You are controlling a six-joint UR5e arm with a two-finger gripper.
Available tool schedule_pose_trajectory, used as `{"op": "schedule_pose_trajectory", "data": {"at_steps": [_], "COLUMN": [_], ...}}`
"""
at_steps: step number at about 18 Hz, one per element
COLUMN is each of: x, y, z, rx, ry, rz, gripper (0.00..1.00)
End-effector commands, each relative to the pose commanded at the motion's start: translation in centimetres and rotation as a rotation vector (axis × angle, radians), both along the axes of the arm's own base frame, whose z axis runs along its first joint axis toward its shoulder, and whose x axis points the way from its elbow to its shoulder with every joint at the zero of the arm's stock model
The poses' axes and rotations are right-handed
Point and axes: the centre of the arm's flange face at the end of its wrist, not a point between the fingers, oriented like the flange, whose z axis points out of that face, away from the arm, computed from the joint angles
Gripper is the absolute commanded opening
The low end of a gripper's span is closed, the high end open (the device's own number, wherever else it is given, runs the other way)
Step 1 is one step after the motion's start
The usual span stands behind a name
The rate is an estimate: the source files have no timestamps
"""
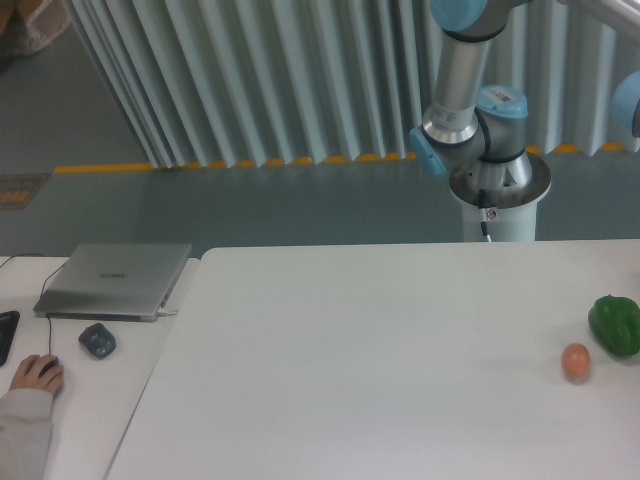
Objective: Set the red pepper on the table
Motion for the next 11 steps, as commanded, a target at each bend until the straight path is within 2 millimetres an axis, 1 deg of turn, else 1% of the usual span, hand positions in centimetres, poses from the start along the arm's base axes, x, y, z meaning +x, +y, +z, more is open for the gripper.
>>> {"op": "schedule_pose_trajectory", "data": {"at_steps": [2, 4, 6, 7, 9, 10, 11], "x": [0.1, -0.3, -0.3, -0.2, -0.6, -0.6, -0.7], "y": [0.1, 0.2, 0.3, 0.8, 0.8, 0.8, 0.8], "z": [0.0, 0.6, 1.1, 1.1, 1.2, 0.9, 0.9], "rx": [-0.001, 0.007, 0.018, 0.025, 0.026, 0.027, 0.033], "ry": [0.001, 0.014, 0.018, 0.019, 0.026, 0.024, 0.041], "rz": [0.000, 0.003, 0.013, 0.059, 0.121, 0.139, 0.121], "gripper": [1.00, 1.00, 1.00, 1.00, 1.00, 1.00, 1.00]}}
